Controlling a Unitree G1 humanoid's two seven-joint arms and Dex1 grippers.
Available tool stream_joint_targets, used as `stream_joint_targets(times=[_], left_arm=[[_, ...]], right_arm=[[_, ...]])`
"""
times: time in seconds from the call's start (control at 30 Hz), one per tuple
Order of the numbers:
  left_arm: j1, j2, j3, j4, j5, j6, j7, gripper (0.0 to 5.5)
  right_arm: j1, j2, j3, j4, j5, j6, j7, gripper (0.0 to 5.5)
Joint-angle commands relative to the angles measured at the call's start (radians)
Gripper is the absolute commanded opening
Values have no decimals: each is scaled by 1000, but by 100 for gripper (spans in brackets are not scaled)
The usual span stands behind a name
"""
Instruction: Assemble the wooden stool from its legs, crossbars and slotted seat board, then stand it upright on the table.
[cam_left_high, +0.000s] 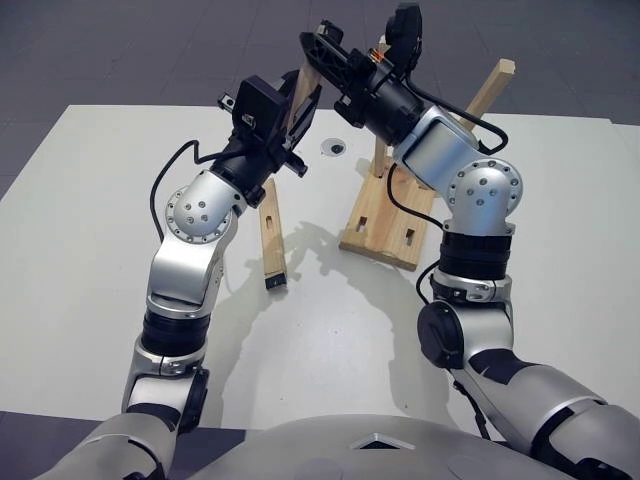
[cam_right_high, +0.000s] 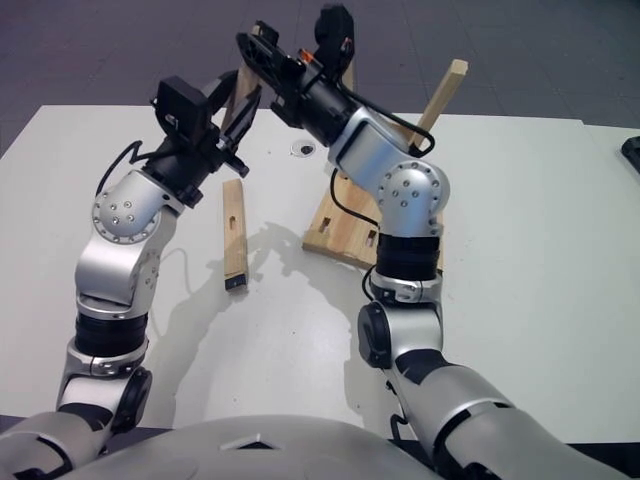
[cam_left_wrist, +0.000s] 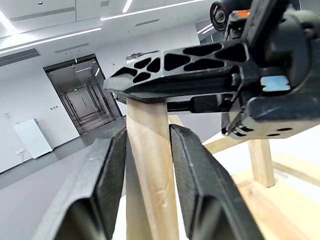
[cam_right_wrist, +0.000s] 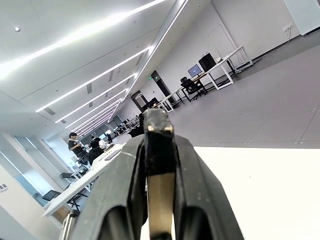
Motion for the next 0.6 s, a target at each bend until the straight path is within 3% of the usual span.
stream_joint_targets(times=[0.03,0.23,0.33,0.5,0.6], left_arm=[[12,-12,-5,1,21,0,12,210],[27,-32,-10,-4,10,23,8,313],[70,-28,-3,-35,-15,66,-7,364],[26,-117,203,-31,-126,120,125,453],[-32,-153,329,46,-167,136,239,498]], right_arm=[[28,-7,6,-42,16,6,5,41],[71,-72,-21,-68,-62,-62,-26,41],[93,-208,-101,-127,-107,-104,-31,41],[167,-439,-275,-312,-164,-150,-72,41],[313,-559,-285,-377,-312,-197,-75,41]])
